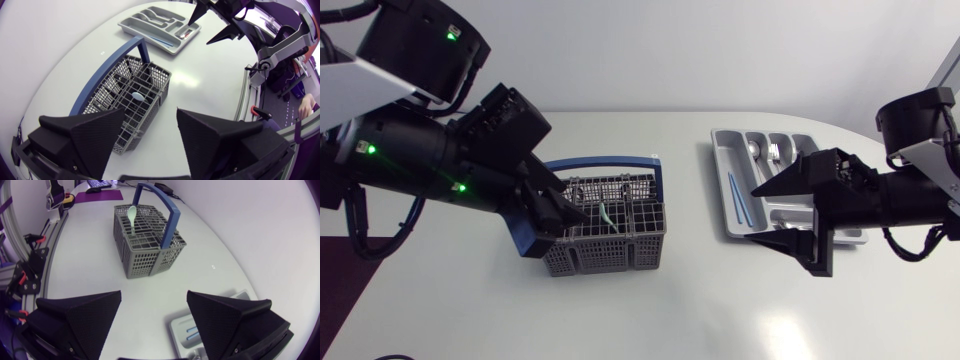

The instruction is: Unload the cutlery basket into the drawer organizer.

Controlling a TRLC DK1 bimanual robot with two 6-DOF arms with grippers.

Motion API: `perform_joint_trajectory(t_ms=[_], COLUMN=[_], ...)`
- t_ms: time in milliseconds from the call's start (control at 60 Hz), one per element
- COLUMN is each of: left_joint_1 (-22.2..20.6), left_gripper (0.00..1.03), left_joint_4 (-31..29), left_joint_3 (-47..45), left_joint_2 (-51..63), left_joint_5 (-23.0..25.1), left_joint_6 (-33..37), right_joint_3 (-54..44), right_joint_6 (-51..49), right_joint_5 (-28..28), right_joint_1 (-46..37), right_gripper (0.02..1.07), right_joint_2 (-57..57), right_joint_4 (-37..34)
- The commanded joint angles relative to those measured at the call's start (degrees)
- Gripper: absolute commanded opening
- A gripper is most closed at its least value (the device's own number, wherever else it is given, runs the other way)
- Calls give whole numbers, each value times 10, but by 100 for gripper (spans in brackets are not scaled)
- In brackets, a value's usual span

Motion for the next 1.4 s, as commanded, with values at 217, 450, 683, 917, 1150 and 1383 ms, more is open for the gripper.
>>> perform_joint_trajectory(t_ms=[217, 450, 683, 917, 1150, 1383], left_joint_1=[33, 59, 90, 121, 138, 153], left_gripper=[86, 86, 87, 87, 87, 87], left_joint_4=[23, 26, 39, 40, 46, 65], left_joint_3=[-59, -98, -156, -177, -204, -230], left_joint_2=[-22, -55, -91, -105, -124, -125], left_joint_5=[4, 10, 34, 72, 88, 97], left_joint_6=[54, 105, 175, 202, 222, 240], right_joint_3=[-14, 13, 97, 166, 220, 249], right_joint_6=[291, 462, 557, 641, 676, 692], right_joint_5=[91, 235, 297, 338, 374, 401], right_joint_1=[164, 313, 380, 417, 453, 463], right_gripper=[90, 84, 78, 67, 65, 56], right_joint_2=[-36, 8, 100, 181, 232, 283], right_joint_4=[90, 129, 118, 114, 98, 97])
